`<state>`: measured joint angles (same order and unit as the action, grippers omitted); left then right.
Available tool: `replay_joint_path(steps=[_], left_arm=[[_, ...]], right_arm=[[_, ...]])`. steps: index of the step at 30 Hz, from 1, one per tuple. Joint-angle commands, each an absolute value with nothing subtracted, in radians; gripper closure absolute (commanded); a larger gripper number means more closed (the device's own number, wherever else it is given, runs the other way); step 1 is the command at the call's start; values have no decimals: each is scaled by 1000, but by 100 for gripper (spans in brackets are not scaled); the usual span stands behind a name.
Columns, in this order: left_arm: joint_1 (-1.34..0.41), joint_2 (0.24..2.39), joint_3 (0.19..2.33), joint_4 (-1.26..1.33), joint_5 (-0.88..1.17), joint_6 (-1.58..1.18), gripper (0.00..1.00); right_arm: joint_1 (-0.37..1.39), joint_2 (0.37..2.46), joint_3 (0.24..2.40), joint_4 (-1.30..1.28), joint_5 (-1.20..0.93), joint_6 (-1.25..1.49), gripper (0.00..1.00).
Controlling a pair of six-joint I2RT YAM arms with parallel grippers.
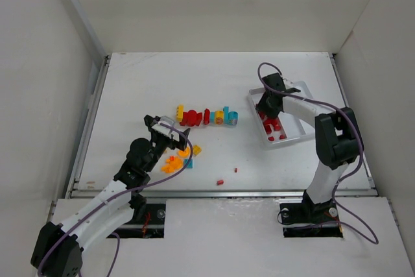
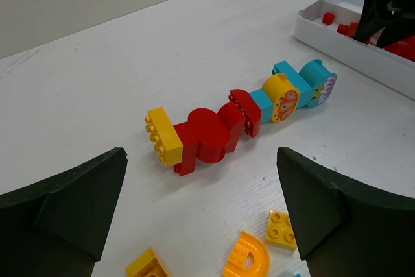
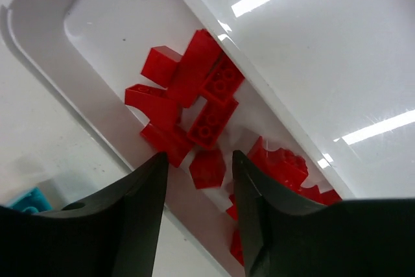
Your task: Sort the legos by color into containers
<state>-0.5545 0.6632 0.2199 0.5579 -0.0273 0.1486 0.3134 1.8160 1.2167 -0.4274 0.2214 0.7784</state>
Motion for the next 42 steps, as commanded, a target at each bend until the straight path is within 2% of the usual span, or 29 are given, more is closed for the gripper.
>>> replay_joint_path(steps=[1, 11, 18, 22, 27, 30, 32, 33, 35, 42], left_arm=[[-552, 646, 212, 621, -25, 150, 0], [-543, 646, 212, 621, -15, 150, 0], [-543, 646, 212, 621, -15, 160, 0], [-543, 646, 212, 621, -15, 160, 0], [-543, 646, 212, 621, -15, 160, 0], [-543, 646, 212, 621, -15, 160, 0], [-543, 646, 212, 621, -6, 160, 0], [-543, 646, 212, 621, -6, 160, 0], [-543, 646, 212, 621, -6, 160, 0], [-543, 646, 212, 621, -6, 160, 0]], right_arm=[[322, 1783, 1233, -472, 207, 763, 49], [388, 1566, 1187, -482, 212, 468, 42], [408, 1586, 1112, -514, 156, 347, 39], [408, 1618, 1089, -523, 141, 321, 54], [417, 1652, 1069, -493, 120, 310, 59], [426, 1678, 1069, -492, 120, 310, 67], [426, 1703, 1069, -482, 120, 319, 76], [426, 1703, 1069, -482, 120, 334, 89], [436, 1727, 1069, -462, 120, 377, 99], [456, 1788, 1173, -497, 212, 443, 100]])
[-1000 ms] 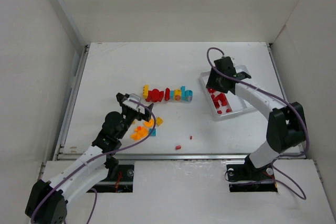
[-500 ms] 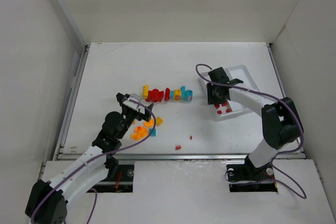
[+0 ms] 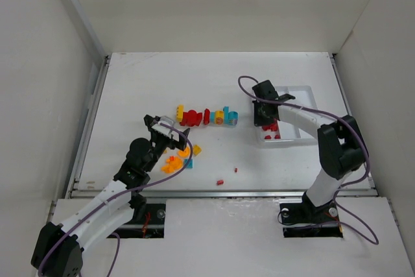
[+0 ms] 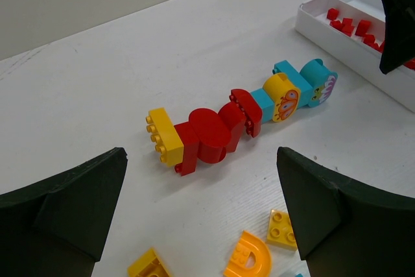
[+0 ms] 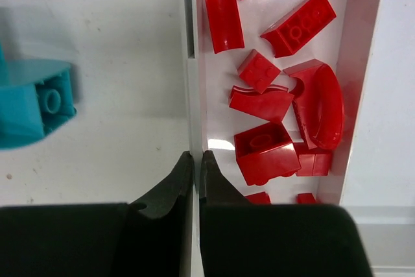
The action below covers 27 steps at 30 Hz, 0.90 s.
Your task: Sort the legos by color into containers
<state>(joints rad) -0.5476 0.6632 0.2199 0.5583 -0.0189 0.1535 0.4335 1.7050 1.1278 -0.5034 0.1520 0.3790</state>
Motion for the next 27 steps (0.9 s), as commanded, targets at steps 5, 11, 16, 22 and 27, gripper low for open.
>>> replay_joint_path(steps=[5, 11, 16, 22, 27], left_arm=[[-543, 646, 212, 621, -6, 160, 0], [-543, 646, 212, 621, -6, 160, 0], [-543, 646, 212, 621, -6, 160, 0], [-543, 646, 212, 621, -6, 160, 0], [-543, 646, 212, 621, -6, 160, 0]], right_arm=[[466, 1833, 1250, -518, 236, 443, 100], [466, 1842, 1299, -529, 236, 453, 100], [466, 1838, 1281, -538, 227, 440, 56], [575, 1594, 1253, -597, 288, 407, 28], [705, 1413, 1131, -701, 261, 468, 24]])
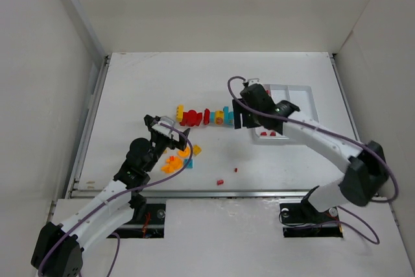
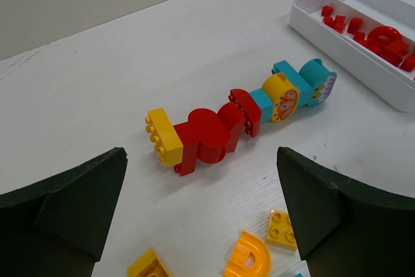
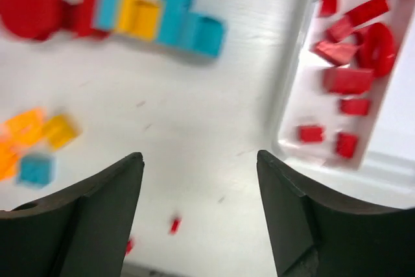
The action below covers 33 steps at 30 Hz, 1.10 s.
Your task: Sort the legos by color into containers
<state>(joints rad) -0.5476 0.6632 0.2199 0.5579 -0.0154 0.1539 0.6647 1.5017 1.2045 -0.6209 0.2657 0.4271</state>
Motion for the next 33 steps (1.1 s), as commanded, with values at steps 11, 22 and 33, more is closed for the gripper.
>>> replay_joint_path(steps=[11, 22, 33], left_arm=[[-543, 655, 212, 621, 3, 169, 0], [-543, 646, 212, 621, 14, 178, 0], [-543, 646, 212, 621, 23, 178, 0]], right_arm=[[946, 1477, 911, -580, 71, 744, 53], [979, 1577, 959, -623, 126, 796, 57], [979, 1637, 969, -621, 167, 787, 74]])
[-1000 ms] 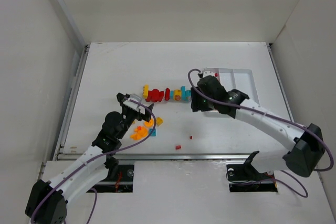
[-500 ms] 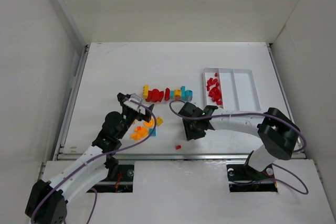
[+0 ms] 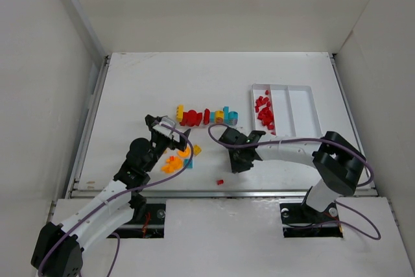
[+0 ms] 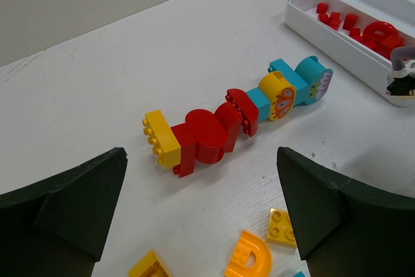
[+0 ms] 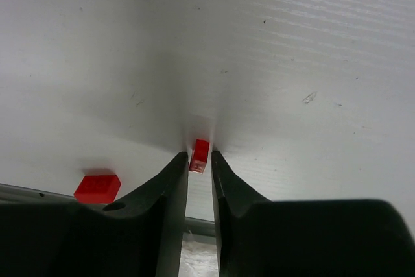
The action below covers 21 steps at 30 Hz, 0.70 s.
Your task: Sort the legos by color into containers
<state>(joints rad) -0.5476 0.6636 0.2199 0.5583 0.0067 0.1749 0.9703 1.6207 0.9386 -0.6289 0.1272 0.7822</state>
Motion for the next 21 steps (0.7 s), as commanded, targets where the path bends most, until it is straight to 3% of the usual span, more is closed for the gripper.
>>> replay_joint_path(steps=[1, 6, 10, 16, 21], left_arm=[[-543, 646, 212, 621, 23, 178, 0], [-543, 646, 212, 608, 58, 196, 0], [-558, 646, 241, 537, 190, 274, 0], [-604, 731, 429, 188, 533, 686, 0], [-655, 902, 606, -306, 722, 1157, 0]], right_arm=[[979, 1637, 969, -621, 179, 787, 74], [979, 1647, 980, -621, 199, 787, 75], [979, 1657, 991, -640, 239, 798, 100], [957, 1625, 1051, -681, 334, 798, 100], [804, 1522, 1094, -670, 342, 708, 100]])
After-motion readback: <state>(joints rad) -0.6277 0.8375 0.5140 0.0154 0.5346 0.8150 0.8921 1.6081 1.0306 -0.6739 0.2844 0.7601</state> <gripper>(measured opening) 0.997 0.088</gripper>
